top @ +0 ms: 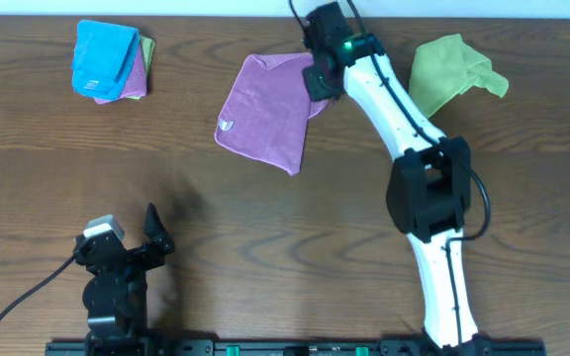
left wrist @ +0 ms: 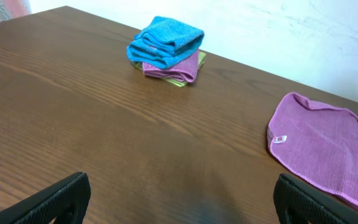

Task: Fold the cloth
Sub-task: 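Drag the purple cloth flat onto the table center with the right gripper, then release the purple cloth and retract the right gripper, then grasp the purple cloth's left corner with the left gripper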

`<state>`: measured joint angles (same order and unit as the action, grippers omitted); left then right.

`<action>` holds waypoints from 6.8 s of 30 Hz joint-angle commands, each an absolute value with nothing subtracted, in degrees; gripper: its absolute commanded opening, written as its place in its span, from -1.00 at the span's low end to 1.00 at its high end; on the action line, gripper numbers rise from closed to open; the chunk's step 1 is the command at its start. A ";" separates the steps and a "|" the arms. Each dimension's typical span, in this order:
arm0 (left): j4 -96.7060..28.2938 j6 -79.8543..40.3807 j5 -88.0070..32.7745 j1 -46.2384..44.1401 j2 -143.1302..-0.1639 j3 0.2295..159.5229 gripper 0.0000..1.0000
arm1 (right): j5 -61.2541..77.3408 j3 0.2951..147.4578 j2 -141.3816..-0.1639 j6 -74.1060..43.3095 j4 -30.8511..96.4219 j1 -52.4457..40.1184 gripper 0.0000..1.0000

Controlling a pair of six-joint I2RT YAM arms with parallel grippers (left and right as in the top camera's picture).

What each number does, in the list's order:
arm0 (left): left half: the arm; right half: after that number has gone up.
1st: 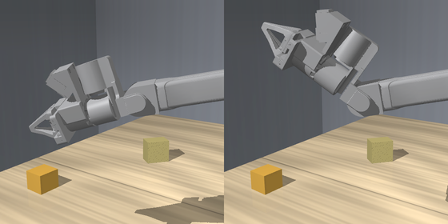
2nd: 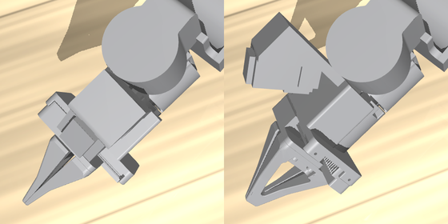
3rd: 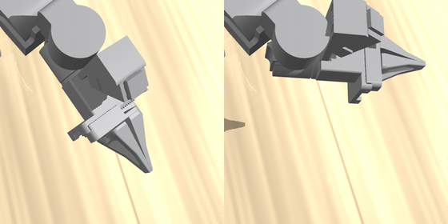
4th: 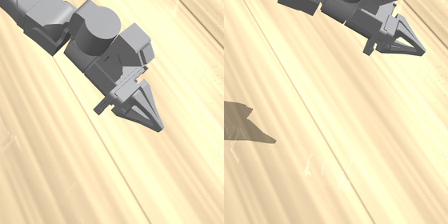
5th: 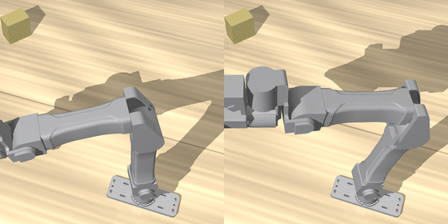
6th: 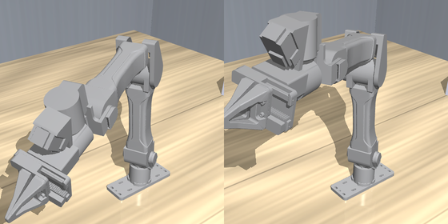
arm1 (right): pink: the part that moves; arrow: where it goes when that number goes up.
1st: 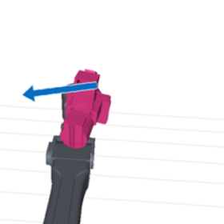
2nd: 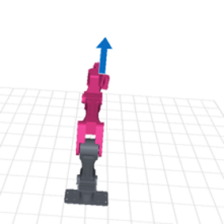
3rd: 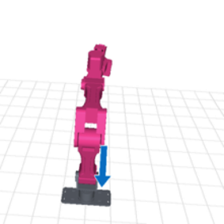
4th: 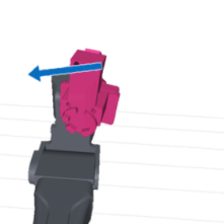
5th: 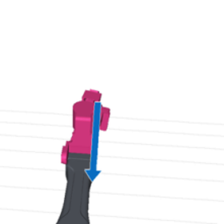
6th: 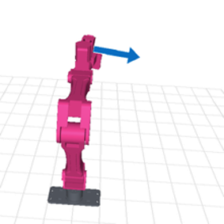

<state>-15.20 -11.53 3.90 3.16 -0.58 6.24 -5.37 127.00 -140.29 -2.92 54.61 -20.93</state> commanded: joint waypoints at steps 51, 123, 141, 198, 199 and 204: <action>-15.90 -10.70 4.91 2.87 -0.32 4.86 0.91 | -14.83 127.42 -145.73 -10.61 66.26 -19.66 -0.98; -15.90 -10.70 4.91 2.87 -0.32 4.86 0.91 | 4.84 126.93 -140.40 2.94 65.69 -29.28 -0.97; -11.77 -10.92 1.87 2.87 -0.32 4.86 0.91 | -0.25 127.00 -107.50 -0.27 84.25 -28.69 0.37; -24.58 1.50 -9.23 -13.23 -110.24 77.43 1.00 | -3.53 58.24 -48.42 -19.44 49.56 -14.85 0.98; -25.06 1.50 -9.76 -13.26 -110.52 77.41 0.90 | -3.36 58.24 -48.71 -19.46 49.50 -14.85 0.99; -25.91 1.54 -10.94 -13.56 -113.69 77.41 0.82 | -2.48 58.24 -50.09 -19.46 49.43 -14.85 0.98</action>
<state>-25.56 0.95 -10.26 -13.26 -111.61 76.01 -3.20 57.21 -49.87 -18.92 49.63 -15.42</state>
